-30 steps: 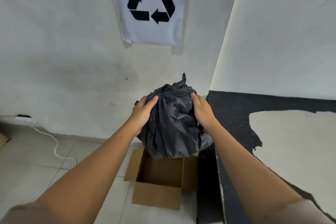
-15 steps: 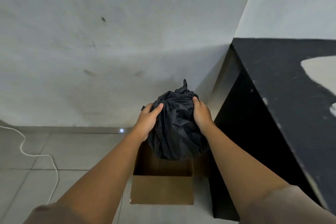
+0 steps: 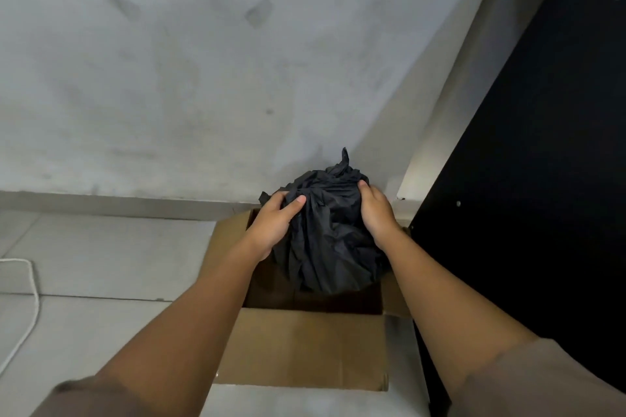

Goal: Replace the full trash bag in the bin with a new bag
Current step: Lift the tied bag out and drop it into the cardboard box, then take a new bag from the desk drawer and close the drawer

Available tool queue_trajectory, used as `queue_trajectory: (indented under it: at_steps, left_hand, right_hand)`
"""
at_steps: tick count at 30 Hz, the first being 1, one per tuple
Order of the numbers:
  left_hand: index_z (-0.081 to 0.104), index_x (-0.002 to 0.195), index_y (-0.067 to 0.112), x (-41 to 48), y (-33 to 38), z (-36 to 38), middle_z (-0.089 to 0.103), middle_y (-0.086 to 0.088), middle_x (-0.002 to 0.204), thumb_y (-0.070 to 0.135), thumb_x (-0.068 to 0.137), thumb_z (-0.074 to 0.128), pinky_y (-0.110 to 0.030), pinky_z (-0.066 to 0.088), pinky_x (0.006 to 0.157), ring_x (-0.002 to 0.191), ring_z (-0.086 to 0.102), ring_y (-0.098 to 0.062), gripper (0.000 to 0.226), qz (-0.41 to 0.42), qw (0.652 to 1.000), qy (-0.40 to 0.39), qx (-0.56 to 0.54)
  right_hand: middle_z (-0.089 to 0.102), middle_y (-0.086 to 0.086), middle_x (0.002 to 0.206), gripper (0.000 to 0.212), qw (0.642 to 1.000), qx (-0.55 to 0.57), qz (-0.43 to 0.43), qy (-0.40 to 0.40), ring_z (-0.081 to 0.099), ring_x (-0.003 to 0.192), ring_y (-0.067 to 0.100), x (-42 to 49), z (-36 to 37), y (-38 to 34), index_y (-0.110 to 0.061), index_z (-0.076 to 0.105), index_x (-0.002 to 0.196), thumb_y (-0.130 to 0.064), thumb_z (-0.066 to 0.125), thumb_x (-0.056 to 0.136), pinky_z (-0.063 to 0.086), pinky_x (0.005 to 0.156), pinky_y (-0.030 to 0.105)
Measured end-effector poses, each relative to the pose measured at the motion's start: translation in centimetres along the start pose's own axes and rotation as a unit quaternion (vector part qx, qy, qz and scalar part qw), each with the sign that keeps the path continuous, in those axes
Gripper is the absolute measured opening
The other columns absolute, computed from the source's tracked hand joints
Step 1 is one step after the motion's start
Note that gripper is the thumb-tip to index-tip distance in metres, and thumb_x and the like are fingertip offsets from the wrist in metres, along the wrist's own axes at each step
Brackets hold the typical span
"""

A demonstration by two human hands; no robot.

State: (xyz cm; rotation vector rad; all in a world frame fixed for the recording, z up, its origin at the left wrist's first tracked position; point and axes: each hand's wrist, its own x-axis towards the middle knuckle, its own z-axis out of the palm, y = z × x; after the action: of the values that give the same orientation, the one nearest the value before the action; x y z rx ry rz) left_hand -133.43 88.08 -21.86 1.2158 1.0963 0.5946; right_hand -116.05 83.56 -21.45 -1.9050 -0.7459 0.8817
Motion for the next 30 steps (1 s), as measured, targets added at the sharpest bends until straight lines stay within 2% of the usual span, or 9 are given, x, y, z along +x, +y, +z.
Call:
queue_trajectory:
  at_steps: [3, 6, 11, 17, 21, 24, 27, 28, 30]
  left_hand:
    - [0.048, 0.132, 0.015, 0.7, -2.7, 0.1, 0.056, -0.002, 0.127, 0.033, 0.093, 0.054, -0.035, 0.043, 0.104, 0.117, 0.055, -0.019, 0.043, -0.001, 1.0, -0.008, 0.006]
    - [0.049, 0.13, 0.012, 1.3, -4.7, 0.2, 0.058, -0.004, 0.127, 0.029, 0.094, 0.054, -0.032, 0.045, 0.099, 0.115, 0.057, -0.02, 0.04, -0.004, 1.0, -0.002, 0.017]
    - [0.049, 0.128, 0.012, 2.3, -7.8, 0.5, 0.057, -0.003, 0.127, 0.029, 0.095, 0.052, -0.037, 0.043, 0.103, 0.117, 0.055, -0.021, 0.037, -0.025, 0.998, -0.011, 0.063]
    - [0.046, 0.134, 0.013, 2.6, -10.3, 0.1, 0.052, -0.008, 0.137, 0.028, 0.095, 0.053, -0.039, 0.041, 0.106, 0.122, 0.052, -0.027, 0.043, -0.055, 0.992, 0.001, 0.118]
    - [0.038, 0.142, 0.012, 1.9, -8.3, -0.1, 0.042, -0.006, 0.146, 0.025, 0.096, 0.052, -0.03, 0.034, 0.103, 0.134, 0.04, -0.025, 0.05, -0.035, 0.986, 0.027, 0.158]
    - [0.042, 0.14, 0.011, 0.1, -4.7, -0.5, 0.043, -0.006, 0.146, 0.025, 0.096, 0.051, -0.028, 0.034, 0.103, 0.135, 0.04, -0.022, 0.047, -0.025, 0.981, 0.027, 0.19]
    - [0.05, 0.133, 0.013, -2.7, 0.3, -1.0, 0.051, -0.001, 0.136, 0.027, 0.097, 0.049, -0.016, 0.032, 0.086, 0.128, 0.047, -0.019, 0.039, -0.015, 0.968, 0.032, 0.247]
    - [0.052, 0.131, 0.013, -3.8, 2.3, -1.4, 0.053, -0.001, 0.134, 0.027, 0.097, 0.049, -0.016, 0.032, 0.085, 0.126, 0.048, -0.019, 0.037, -0.015, 0.966, 0.03, 0.257]
    - [0.054, 0.127, 0.012, -6.0, 6.3, -2.1, 0.054, -0.006, 0.135, 0.026, 0.095, 0.051, -0.023, 0.038, 0.096, 0.123, 0.051, -0.021, 0.035, -0.016, 0.962, 0.009, 0.272]
  right_hand:
    - [0.053, 0.012, 0.133, 0.047, 1.0, -0.011, -0.004, -0.003, 0.048, 0.123, 0.029, 0.9, 1.0, 3.0, -0.009, 0.052, 0.129, -0.04, 0.03, 0.1, 0.035, 0.094, 0.031]
    - [0.052, 0.012, 0.133, 0.047, 1.0, -0.02, -0.001, -0.004, 0.047, 0.124, 0.029, 1.4, 1.5, 5.2, -0.009, 0.05, 0.131, -0.039, 0.03, 0.1, 0.036, 0.097, 0.033]
    - [0.049, 0.014, 0.136, 0.047, 0.997, -0.074, -0.001, -0.018, 0.046, 0.125, 0.031, 2.1, 2.2, 8.0, -0.009, 0.047, 0.132, -0.04, 0.032, 0.1, 0.037, 0.106, 0.04]
    - [0.048, 0.015, 0.135, 0.044, 0.98, -0.193, -0.003, -0.052, 0.047, 0.123, 0.032, 3.0, 2.6, 9.9, -0.007, 0.047, 0.132, -0.035, 0.033, 0.101, 0.037, 0.09, 0.031]
    - [0.05, 0.014, 0.134, 0.043, 0.975, -0.218, -0.024, -0.041, 0.05, 0.12, 0.031, 2.6, 2.1, 8.4, -0.007, 0.049, 0.13, -0.034, 0.037, 0.1, 0.039, 0.091, 0.031]
    - [0.055, 0.013, 0.127, 0.037, 0.97, -0.238, -0.036, -0.035, 0.054, 0.112, 0.029, 1.0, 1.1, 5.5, -0.007, 0.055, 0.121, -0.032, 0.038, 0.1, 0.041, 0.087, 0.032]
    - [0.056, 0.014, 0.122, 0.034, 0.964, -0.259, -0.044, -0.039, 0.055, 0.107, 0.029, -1.5, -0.3, 1.2, -0.005, 0.058, 0.113, -0.029, 0.038, 0.1, 0.04, 0.083, 0.03]
    - [0.055, 0.015, 0.123, 0.034, 0.961, -0.27, -0.045, -0.044, 0.054, 0.108, 0.029, -2.5, -0.9, -0.7, -0.005, 0.056, 0.114, -0.029, 0.037, 0.1, 0.039, 0.083, 0.029]
    - [0.053, 0.015, 0.127, 0.034, 0.952, -0.298, -0.046, -0.058, 0.053, 0.111, 0.03, -4.7, -2.4, -4.7, -0.005, 0.054, 0.118, -0.027, 0.036, 0.1, 0.039, 0.085, 0.029]
